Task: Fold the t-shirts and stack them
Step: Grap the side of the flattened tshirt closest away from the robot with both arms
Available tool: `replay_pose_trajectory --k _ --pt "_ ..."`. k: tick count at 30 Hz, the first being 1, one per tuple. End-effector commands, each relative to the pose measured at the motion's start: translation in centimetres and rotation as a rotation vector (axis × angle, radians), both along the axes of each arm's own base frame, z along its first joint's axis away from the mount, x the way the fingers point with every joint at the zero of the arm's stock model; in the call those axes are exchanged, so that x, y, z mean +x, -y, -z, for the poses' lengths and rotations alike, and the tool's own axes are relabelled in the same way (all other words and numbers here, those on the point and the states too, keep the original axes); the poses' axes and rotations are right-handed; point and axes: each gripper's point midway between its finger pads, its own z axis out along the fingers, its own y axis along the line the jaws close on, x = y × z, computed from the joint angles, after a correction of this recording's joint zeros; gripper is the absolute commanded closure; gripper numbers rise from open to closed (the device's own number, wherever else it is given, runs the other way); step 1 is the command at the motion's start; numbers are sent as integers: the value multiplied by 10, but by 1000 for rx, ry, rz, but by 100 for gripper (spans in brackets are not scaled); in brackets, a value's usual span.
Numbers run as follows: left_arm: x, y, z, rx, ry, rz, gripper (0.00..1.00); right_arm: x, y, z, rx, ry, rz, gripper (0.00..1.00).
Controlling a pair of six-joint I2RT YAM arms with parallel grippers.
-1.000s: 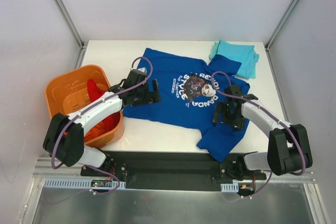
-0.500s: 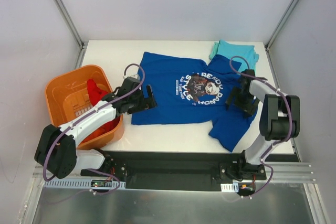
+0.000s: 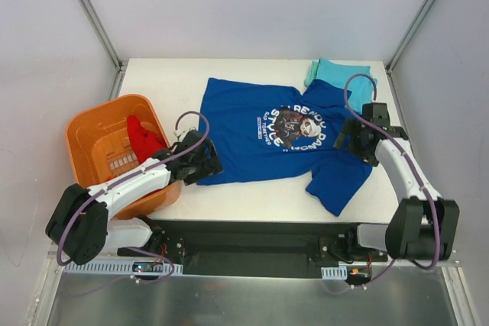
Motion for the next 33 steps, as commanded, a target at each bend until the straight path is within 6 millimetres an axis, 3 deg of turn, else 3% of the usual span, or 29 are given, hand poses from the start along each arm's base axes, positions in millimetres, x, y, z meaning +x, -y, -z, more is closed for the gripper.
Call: replay_pose_trajectory --k 1,5,13,18,19,23,25,29,33 --pt "-1 -27 10 82 3 -185 22 -30 -13 -5 24 24 -35 3" --pt "-7 -46 22 199 -56 -238 30 -44 -13 -6 14 25 -42 3" --pt "-11 -56 28 295 -97 -267 40 -49 -14 -12 22 60 -48 3" --pt "-5 -41 25 282 -109 -223 67 -58 -12 -12 11 46 -34 3" --pt "-6 -38 29 284 -123 -211 76 -63 -11 -9 10 34 -31 3" --pt "-7 -29 37 295 -154 -168 87 -93 -11 5 17 -61 -3 3" --pt "-9 -31 43 311 -170 -165 98 -104 -13 9 27 -80 -7 3" --pt "-5 -31 41 319 -155 -155 100 -137 -27 20 45 -165 -64 3" --pt "5 -34 25 315 -79 -169 100 -154 -61 23 58 -204 -170 3"
